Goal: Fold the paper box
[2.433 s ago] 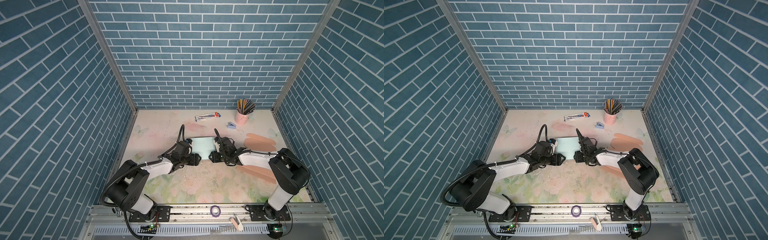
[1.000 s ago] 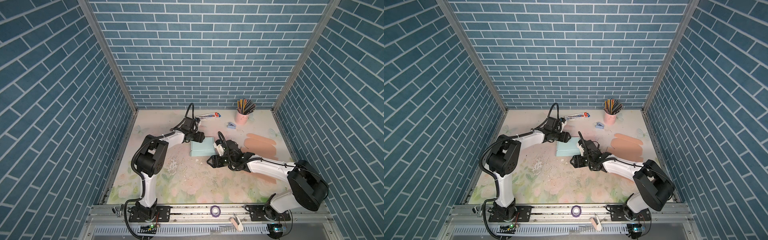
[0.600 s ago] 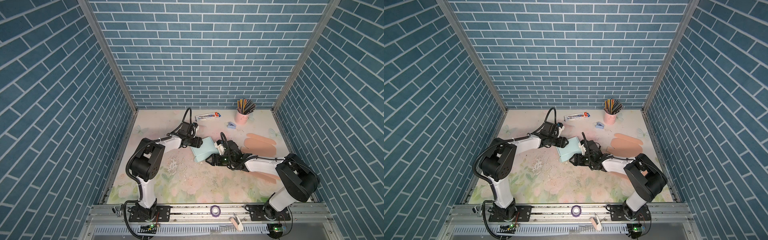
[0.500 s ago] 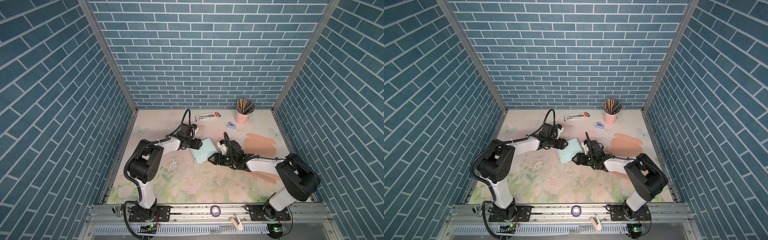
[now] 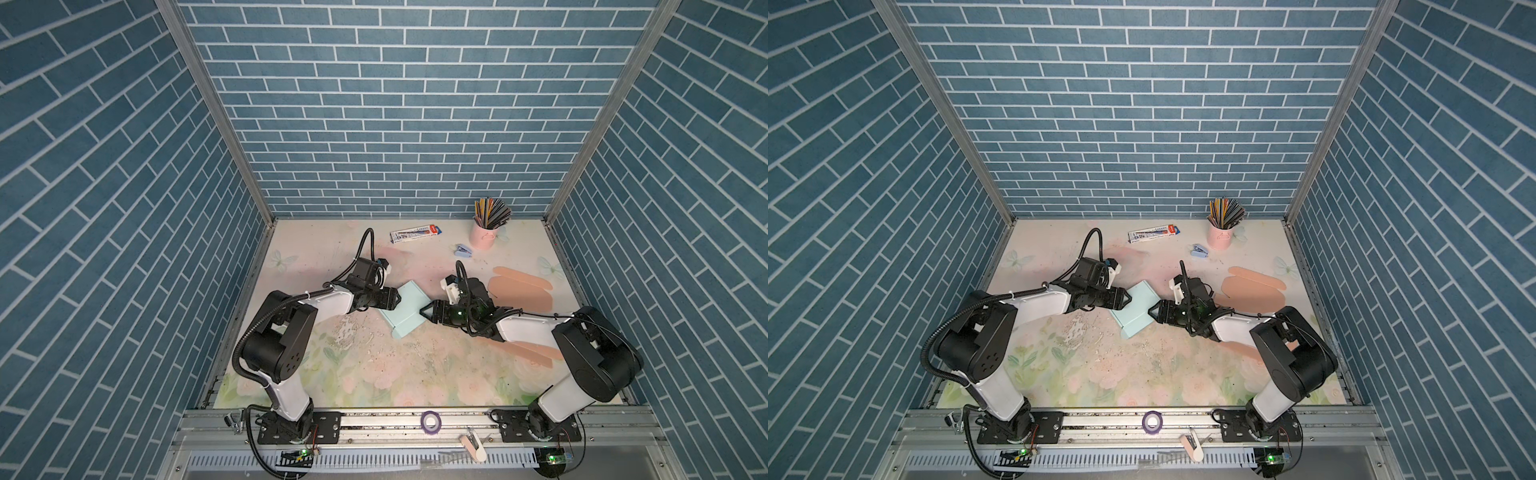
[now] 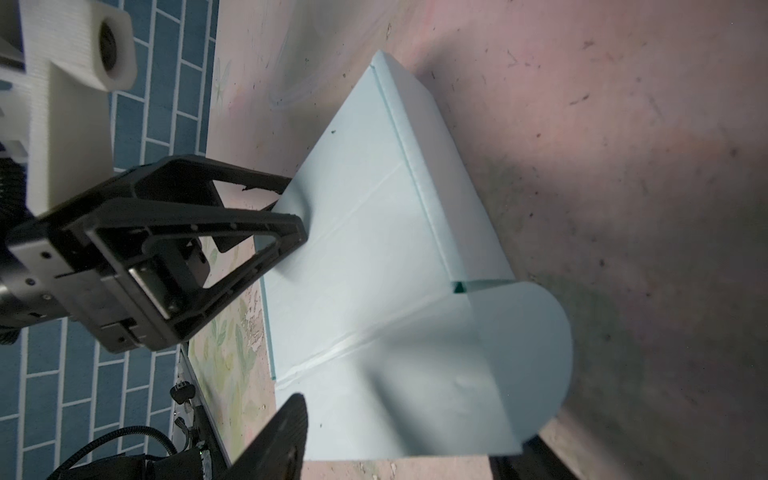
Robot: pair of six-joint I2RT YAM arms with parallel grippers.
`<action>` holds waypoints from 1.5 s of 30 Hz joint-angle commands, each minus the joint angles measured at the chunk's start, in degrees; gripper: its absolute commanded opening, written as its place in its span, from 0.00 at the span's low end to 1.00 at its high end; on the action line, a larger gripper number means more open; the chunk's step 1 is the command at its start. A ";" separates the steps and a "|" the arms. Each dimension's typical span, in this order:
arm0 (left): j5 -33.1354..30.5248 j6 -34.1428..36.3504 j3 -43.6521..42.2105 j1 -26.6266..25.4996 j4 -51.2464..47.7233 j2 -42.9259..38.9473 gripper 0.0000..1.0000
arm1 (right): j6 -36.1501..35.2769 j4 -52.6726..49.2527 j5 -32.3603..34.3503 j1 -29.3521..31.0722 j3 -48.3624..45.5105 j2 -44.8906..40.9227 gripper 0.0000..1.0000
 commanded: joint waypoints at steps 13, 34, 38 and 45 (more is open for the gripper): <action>0.30 -5.45 -7.89 -1.24 -2.24 -10.06 0.71 | -2.41 -4.06 0.38 -2.24 3.03 -1.13 0.67; 0.21 -3.88 -1.93 4.29 -2.60 -3.55 0.55 | 3.00 3.00 -2.25 2.83 -0.95 0.20 0.66; -0.11 -2.65 -1.21 4.61 -3.16 -2.16 0.54 | 3.02 3.21 -2.60 3.21 -0.36 0.80 0.66; 0.34 -2.14 -1.60 4.59 -2.42 -1.23 0.51 | 2.69 2.81 -2.85 3.30 0.80 0.97 0.66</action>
